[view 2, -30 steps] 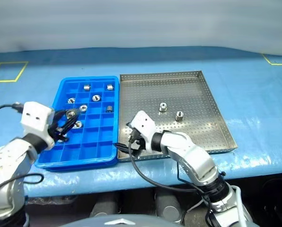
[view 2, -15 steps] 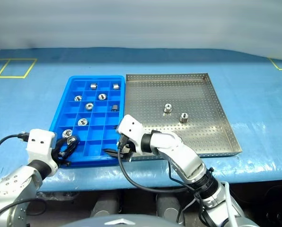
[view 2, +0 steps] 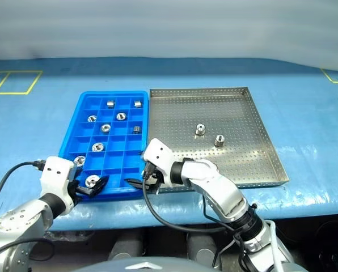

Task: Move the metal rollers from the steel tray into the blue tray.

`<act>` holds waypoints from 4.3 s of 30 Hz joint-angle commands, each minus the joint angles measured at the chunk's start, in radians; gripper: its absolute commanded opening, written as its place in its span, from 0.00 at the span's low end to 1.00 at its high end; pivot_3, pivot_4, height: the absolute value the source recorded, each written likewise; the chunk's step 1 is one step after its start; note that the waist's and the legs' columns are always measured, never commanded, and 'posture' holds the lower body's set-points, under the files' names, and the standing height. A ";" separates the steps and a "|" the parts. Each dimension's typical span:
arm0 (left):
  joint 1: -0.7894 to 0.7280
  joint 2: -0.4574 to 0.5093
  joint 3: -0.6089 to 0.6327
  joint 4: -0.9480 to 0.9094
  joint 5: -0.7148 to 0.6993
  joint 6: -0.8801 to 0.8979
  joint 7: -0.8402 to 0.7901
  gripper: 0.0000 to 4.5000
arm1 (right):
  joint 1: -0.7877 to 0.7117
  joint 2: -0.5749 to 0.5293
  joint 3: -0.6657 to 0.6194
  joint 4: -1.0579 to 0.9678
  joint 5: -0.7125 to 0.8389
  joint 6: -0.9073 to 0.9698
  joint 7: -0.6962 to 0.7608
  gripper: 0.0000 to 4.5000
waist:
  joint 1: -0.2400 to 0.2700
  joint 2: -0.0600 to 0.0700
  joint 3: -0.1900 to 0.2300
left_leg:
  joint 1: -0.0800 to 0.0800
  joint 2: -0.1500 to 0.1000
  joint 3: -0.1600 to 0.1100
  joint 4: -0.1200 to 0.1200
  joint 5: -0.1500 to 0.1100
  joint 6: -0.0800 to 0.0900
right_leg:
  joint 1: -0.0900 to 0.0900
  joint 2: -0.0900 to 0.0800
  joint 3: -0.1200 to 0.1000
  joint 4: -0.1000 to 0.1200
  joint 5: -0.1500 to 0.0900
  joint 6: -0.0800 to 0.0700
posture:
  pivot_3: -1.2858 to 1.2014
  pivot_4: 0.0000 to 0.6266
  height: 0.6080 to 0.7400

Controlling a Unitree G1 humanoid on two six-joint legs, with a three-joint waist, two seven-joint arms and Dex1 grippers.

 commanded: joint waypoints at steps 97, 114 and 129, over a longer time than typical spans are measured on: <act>0.309 -0.270 -0.321 0.070 0.166 -0.939 0.297 1.00 | -0.390 0.520 -0.116 0.720 -0.187 -0.144 -0.311 0.38 | 0.094 0.004 0.002 | -0.001 0.001 0.000 -0.010 0.000 0.000 | -0.005 0.000 -0.001 -0.003 -0.003 -0.006 | 0.66 0.24 1.00; 0.278 -0.255 -0.330 0.102 0.141 -0.938 0.258 1.00 | -0.333 0.479 -0.131 0.723 -0.188 -0.103 -0.377 0.91 | 0.098 0.004 0.002 | -0.001 0.001 0.000 -0.009 0.000 0.000 | -0.004 0.000 -0.003 -0.003 -0.004 -0.006 | 0.62 0.24 1.00; 0.051 -0.187 -0.394 0.215 0.062 -0.845 0.117 1.00 | -0.208 0.313 -0.347 0.309 -0.195 0.049 -0.485 0.99 | 0.029 0.005 0.003 | -0.002 0.000 0.001 -0.008 0.000 0.000 | -0.004 -0.001 -0.002 -0.003 -0.003 -0.005 | 0.51 0.24 1.00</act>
